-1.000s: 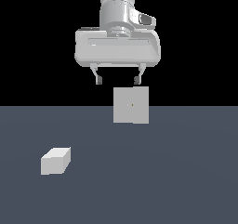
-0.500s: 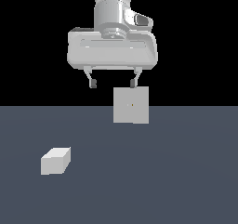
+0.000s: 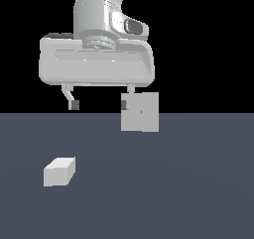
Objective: Plug the charger into the wall socket.
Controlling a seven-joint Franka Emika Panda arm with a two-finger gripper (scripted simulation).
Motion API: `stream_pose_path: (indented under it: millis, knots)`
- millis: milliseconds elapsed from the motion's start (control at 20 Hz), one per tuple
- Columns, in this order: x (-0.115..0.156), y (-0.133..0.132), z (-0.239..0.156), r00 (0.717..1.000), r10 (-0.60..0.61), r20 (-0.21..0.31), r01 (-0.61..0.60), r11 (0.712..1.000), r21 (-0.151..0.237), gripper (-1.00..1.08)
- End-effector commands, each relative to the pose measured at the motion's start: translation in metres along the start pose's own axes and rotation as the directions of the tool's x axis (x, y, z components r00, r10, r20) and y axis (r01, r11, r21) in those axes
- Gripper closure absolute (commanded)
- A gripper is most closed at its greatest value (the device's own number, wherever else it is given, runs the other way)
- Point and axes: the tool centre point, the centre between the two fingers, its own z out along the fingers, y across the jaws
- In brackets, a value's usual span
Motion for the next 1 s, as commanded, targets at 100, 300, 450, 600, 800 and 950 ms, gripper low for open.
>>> stream_pose_path:
  millis: [100,300,450,600,800,950]
  knots:
    - [-0.019,-0.022,0.019,1.0,-0.018,-0.02,0.018,1.0,0.003,-0.92]
    - [-0.032,-0.036,0.033,0.999,-0.03,-0.034,0.03,1.0,0.004,-0.92]
    - [-0.038,-0.044,0.04,0.998,-0.036,-0.041,0.036,0.999,0.005,-0.92]
    - [-0.043,-0.049,0.045,0.998,-0.04,-0.046,0.041,0.999,0.005,-0.92]
    - [-0.045,-0.052,0.049,0.998,-0.043,-0.049,0.043,0.999,0.004,-0.92]
    - [-0.045,-0.052,0.049,0.998,-0.043,-0.048,0.044,0.999,0.004,-0.92]
